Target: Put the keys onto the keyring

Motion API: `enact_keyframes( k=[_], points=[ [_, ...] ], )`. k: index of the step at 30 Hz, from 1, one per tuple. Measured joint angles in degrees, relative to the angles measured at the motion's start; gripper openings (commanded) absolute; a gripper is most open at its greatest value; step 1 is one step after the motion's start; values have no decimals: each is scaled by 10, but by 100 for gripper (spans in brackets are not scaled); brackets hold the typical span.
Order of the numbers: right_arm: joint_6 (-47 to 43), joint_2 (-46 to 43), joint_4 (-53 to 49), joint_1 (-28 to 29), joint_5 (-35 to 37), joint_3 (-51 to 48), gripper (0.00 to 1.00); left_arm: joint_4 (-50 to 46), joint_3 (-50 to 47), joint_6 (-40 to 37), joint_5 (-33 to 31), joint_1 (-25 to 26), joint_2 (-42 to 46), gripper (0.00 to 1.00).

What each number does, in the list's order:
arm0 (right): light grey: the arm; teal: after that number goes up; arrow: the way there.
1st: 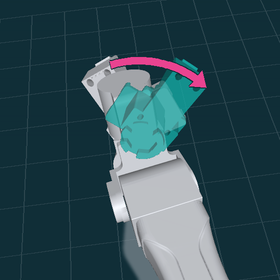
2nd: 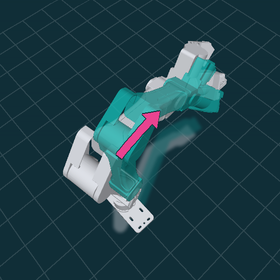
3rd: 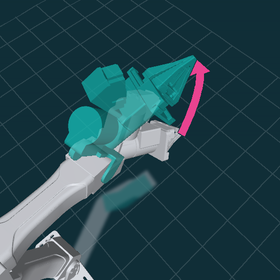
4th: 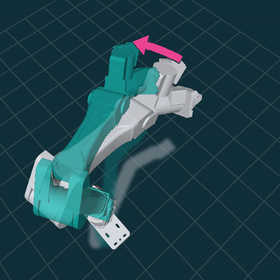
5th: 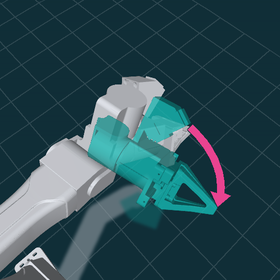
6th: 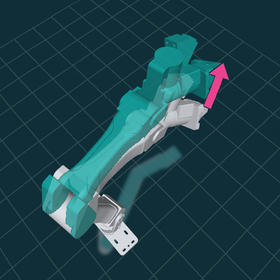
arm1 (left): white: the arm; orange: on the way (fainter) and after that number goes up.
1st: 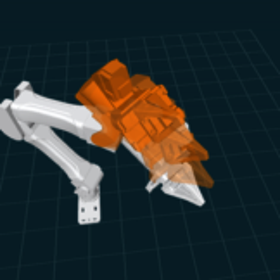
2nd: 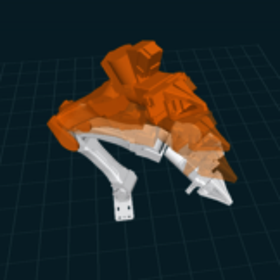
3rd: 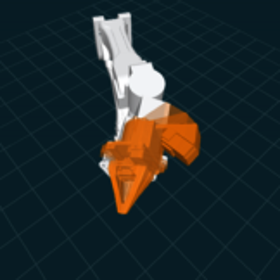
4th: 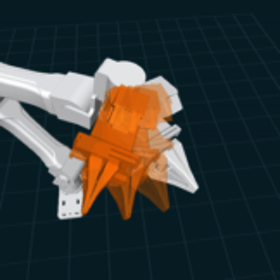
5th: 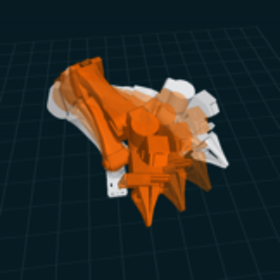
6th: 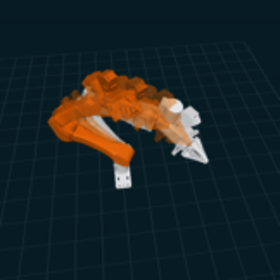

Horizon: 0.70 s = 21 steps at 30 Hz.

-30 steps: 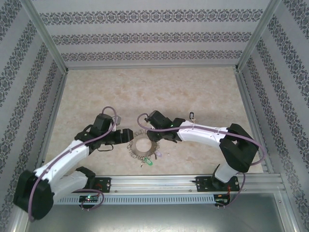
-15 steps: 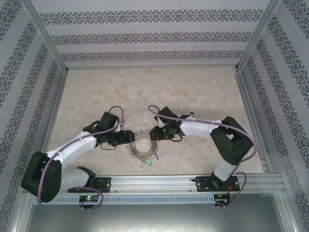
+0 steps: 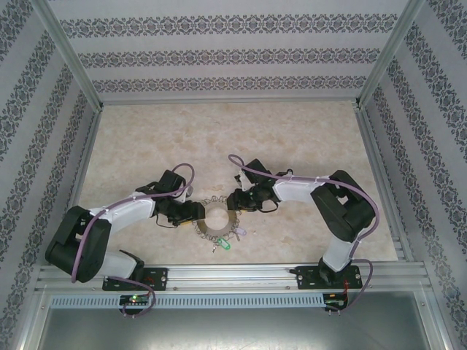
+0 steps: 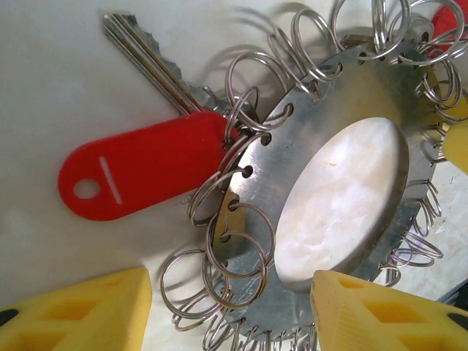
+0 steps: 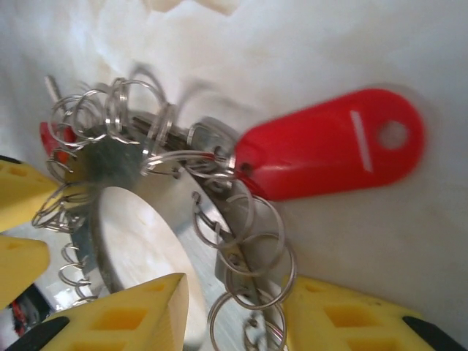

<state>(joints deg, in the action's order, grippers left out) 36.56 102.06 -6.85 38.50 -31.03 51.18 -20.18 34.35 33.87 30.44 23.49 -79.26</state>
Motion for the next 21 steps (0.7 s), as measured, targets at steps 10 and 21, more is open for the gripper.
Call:
enact_keyframes(
  k=[10, 21],
  points=[
    [12, 29, 90, 15, -59, -5, 38, -2, 4, 7, -3, -7, -17, 42],
    [26, 36, 159, 18, -123, -32, 17, -4, 5, 9, -10, -7, -14, 46]
  ],
)
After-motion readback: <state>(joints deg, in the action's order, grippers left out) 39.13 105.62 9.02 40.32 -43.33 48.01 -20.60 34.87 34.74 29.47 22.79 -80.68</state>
